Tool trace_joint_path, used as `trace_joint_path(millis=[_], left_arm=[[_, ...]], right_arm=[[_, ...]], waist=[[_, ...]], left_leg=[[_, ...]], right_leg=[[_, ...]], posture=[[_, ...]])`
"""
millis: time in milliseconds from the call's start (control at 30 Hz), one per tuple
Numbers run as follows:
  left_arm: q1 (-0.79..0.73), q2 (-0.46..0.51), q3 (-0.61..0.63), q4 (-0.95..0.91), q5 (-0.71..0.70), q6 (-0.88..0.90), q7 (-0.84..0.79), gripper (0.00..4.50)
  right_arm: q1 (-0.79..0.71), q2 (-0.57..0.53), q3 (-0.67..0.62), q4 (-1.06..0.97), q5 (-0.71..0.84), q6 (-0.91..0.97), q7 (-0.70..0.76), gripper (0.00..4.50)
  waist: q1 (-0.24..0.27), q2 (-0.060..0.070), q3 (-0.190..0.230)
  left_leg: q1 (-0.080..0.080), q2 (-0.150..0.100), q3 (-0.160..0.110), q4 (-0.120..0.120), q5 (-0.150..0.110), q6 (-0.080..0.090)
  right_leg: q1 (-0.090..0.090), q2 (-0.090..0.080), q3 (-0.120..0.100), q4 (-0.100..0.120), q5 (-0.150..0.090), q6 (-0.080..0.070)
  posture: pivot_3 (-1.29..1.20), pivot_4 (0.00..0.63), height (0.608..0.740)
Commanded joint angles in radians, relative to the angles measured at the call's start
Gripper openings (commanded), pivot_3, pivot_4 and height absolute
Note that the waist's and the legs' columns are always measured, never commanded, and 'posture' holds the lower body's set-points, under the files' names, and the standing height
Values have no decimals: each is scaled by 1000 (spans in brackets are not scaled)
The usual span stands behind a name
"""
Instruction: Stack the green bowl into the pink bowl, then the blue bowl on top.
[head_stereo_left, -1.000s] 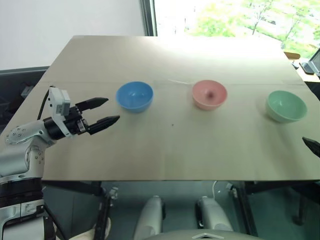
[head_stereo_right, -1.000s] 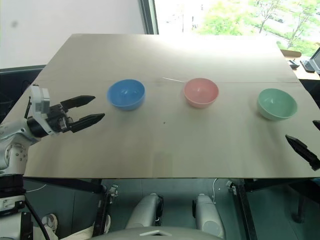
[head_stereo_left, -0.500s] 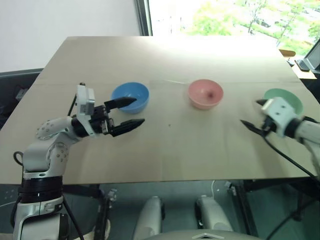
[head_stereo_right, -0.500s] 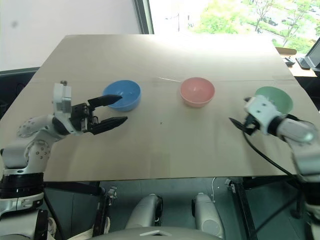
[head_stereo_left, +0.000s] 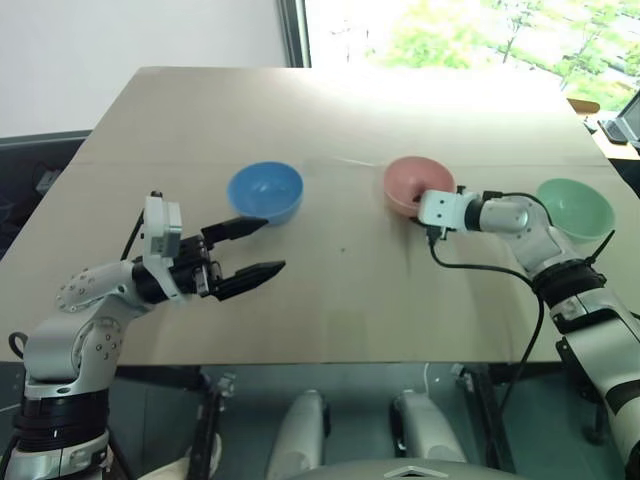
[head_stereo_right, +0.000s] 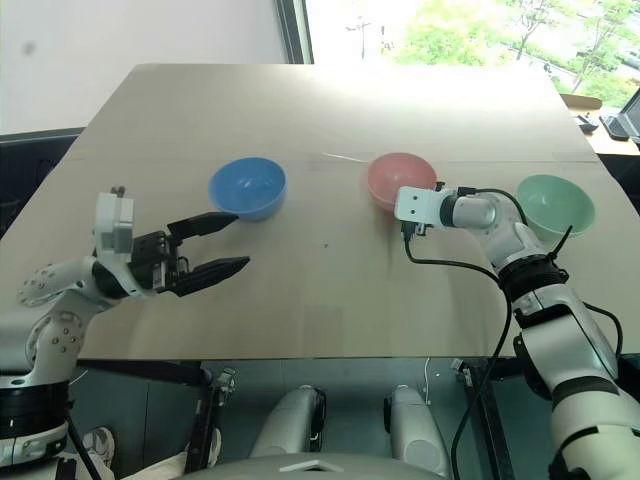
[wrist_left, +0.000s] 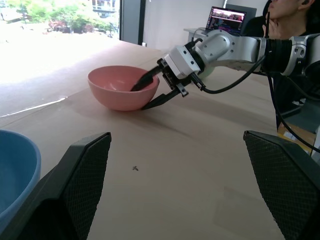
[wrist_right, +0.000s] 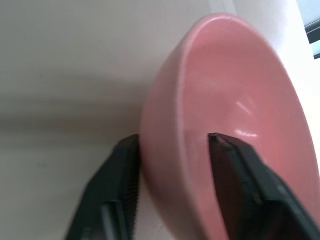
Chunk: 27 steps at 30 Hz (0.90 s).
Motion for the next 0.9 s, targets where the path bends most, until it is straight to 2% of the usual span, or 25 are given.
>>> trace_joint_path(millis=[33,167,333,500,600,633,733,800,833,867,900], left_arm=[[20,-9,31,-42,-16,-24,13,4500],[29,-28,22,-26,-4,-48,17,4500],[38,-31,12,4,20,-82,3,4500],[33,-28,-2,25,38,-106,-11,4500],[20,-32,-15,34,40,-109,-14,4500],[15,-32,-20,36,41,-110,-18,4500],[0,-31,-28,46,42,-108,-22,4500],[-15,-30,-33,60,45,-109,-24,4500],[-22,-31,-37,67,47,-111,-25,4500],[-29,-34,-45,74,52,-117,-27,4500],[-33,-38,-52,79,58,-123,-28,4500]], right_arm=[[-36,0,-19,-27,11,-41,35,15],[-7,-10,-27,-133,62,10,144,15],[145,-69,-35,-516,184,282,338,15],[276,-117,-19,-794,204,492,392,15],[289,-113,-10,-757,155,506,347,15],[297,-119,-8,-738,146,506,344,778],[316,-131,-20,-745,149,510,340,1638],[327,-135,-47,-775,171,526,331,2368],[337,-139,-64,-792,192,528,335,2920],[352,-142,-91,-822,237,560,352,3101],[367,-145,-120,-853,281,592,365,3101]], waist=[[-1,0,0],[-2,1,0],[5,1,1],[8,1,1],[2,1,1],[2,1,1],[3,1,1],[5,1,1],[5,1,1],[5,1,1],[6,1,1]], left_leg=[[0,0,0,0,0,0],[0,0,0,0,0,0],[0,0,-1,0,0,0],[0,0,-2,1,0,0],[1,0,-2,1,0,0],[1,0,-2,1,0,0],[1,0,-2,1,0,0],[1,0,-2,1,0,0],[1,0,-3,1,0,0],[0,0,-3,1,0,0],[0,0,-3,1,0,0]], right_leg=[[0,0,0,0,0,0],[0,0,0,0,0,0],[0,0,0,0,0,0],[1,0,-2,0,0,0],[2,1,-2,0,0,0],[2,1,-2,0,0,0],[2,1,-2,0,0,0],[2,1,-2,0,0,0],[2,1,-2,0,0,0],[2,1,-2,0,0,0],[2,1,-2,0,0,0]], posture=[[0,150,740],[0,150,740],[0,150,740],[0,150,740],[0,150,740],[0,150,740],[0,150,740],[0,150,740],[0,150,740],[0,150,740],[0,150,740]])
